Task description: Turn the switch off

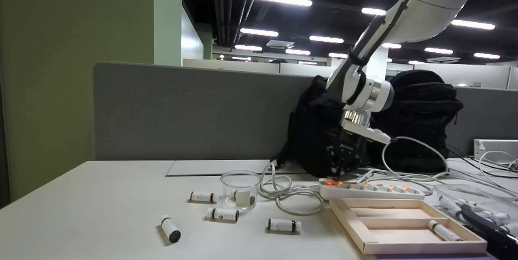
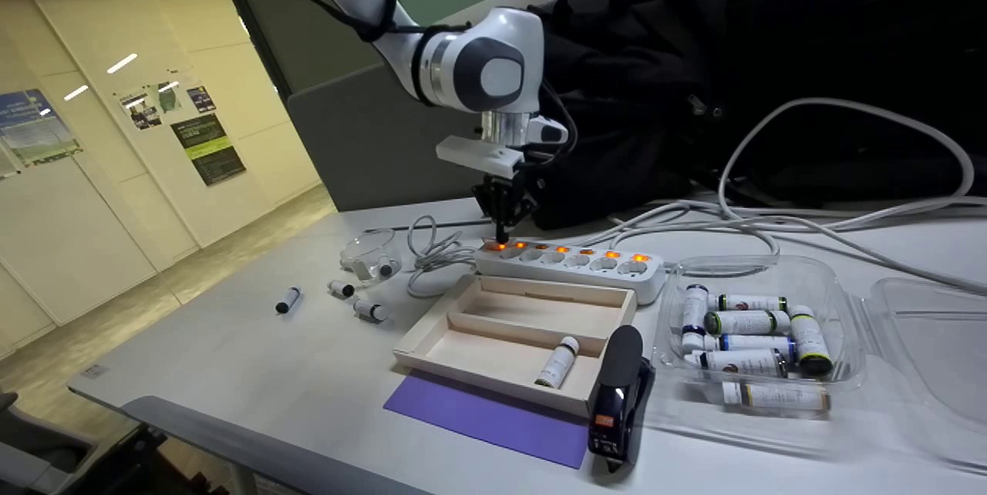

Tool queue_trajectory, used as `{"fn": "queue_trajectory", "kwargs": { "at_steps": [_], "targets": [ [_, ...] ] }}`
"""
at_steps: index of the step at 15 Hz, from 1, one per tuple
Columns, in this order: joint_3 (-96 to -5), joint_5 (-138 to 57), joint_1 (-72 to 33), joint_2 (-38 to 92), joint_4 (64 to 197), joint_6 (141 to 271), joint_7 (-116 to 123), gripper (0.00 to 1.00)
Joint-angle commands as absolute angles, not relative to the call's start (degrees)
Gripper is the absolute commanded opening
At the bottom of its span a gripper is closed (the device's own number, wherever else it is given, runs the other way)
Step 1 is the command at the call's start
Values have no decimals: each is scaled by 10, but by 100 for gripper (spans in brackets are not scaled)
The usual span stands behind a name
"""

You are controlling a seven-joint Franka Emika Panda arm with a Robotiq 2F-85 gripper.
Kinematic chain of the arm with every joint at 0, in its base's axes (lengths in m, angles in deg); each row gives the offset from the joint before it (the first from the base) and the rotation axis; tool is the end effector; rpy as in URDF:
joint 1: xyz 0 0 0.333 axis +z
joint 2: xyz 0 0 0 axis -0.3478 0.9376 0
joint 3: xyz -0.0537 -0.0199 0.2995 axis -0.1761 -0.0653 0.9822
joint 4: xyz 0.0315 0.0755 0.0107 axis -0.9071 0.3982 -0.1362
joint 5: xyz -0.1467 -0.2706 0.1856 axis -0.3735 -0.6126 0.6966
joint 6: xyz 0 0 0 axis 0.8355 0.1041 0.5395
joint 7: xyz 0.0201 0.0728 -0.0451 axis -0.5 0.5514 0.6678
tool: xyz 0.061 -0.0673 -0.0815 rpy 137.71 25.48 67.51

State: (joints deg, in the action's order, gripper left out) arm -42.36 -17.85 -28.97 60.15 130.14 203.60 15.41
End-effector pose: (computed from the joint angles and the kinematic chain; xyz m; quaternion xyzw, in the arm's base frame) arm 0.6336 -0.0429 0.1137 -0.9791 0.1134 0.0692 0.1543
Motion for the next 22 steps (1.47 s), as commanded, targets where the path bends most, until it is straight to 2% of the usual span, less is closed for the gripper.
{"fn": "queue_trajectory", "kwargs": {
  "at_steps": [1,17,22],
  "targets": [
    [-426,-187,-284,589,1319,2043,136,0],
    [-423,-268,-259,606,1325,2095,189,0],
    [-461,-377,-194,624,1297,2080,165,0]
  ]
}}
